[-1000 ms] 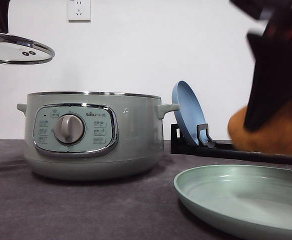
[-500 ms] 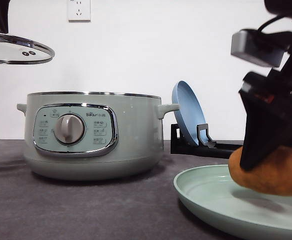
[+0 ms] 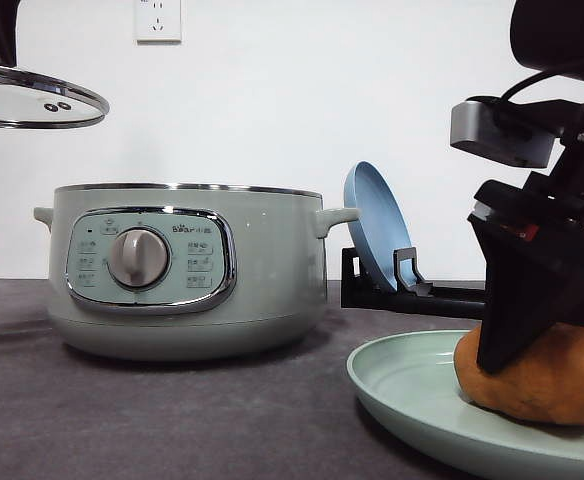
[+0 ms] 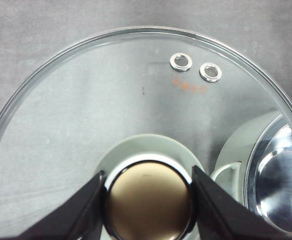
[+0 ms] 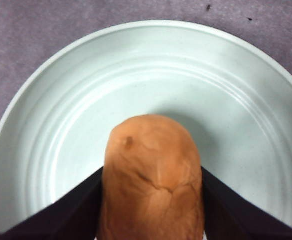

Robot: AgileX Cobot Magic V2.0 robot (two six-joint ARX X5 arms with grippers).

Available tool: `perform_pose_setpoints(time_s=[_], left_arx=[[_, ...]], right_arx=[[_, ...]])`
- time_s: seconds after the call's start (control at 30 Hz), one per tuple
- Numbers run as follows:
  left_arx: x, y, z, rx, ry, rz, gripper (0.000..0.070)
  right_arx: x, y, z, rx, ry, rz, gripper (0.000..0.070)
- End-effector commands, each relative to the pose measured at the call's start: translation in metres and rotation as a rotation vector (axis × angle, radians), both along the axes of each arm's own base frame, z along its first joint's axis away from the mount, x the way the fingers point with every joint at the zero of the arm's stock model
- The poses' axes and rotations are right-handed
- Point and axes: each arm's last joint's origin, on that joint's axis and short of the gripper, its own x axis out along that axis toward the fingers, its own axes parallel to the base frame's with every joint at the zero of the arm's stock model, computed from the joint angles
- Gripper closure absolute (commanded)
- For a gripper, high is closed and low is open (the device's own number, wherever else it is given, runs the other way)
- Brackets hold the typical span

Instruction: Transfer potato from steamer to green plate

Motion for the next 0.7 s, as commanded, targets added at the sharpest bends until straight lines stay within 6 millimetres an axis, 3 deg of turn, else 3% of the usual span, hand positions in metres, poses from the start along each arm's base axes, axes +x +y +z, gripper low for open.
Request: perform_pose_setpoints(time_s=[0.0,0.13,0.2,0.37,0.67], left_arx=[[-0.006,0.000,0.019,0.001,-0.091,0.000,0.0699],[-0.006,0.000,0.019,0.001,-0.091,0.000,0.0699],[-0.006,0.000,0.019,0.001,-0.091,0.000,0.0699],[-0.006,0.000,0.019,0.001,-0.091,0.000,0.0699],[-0.006,0.000,0.019,0.001,-0.091,0.000,0.0699]], right_arx=[[0.001,0.002,-0.001,0.002,0.005,0.000,0.0410],[0.002,0.002,0.005,0.015,-0.004,-0.008,0.0190],[0.001,0.002,0.012,0.019,-0.010,-0.009,0.0120],[-0.002,0.000,0.048,0.034,-0.028,-0.012,0.0107],[-0.033,-0.021,0.148,0.101,-0.121,-0.016,0.0082]])
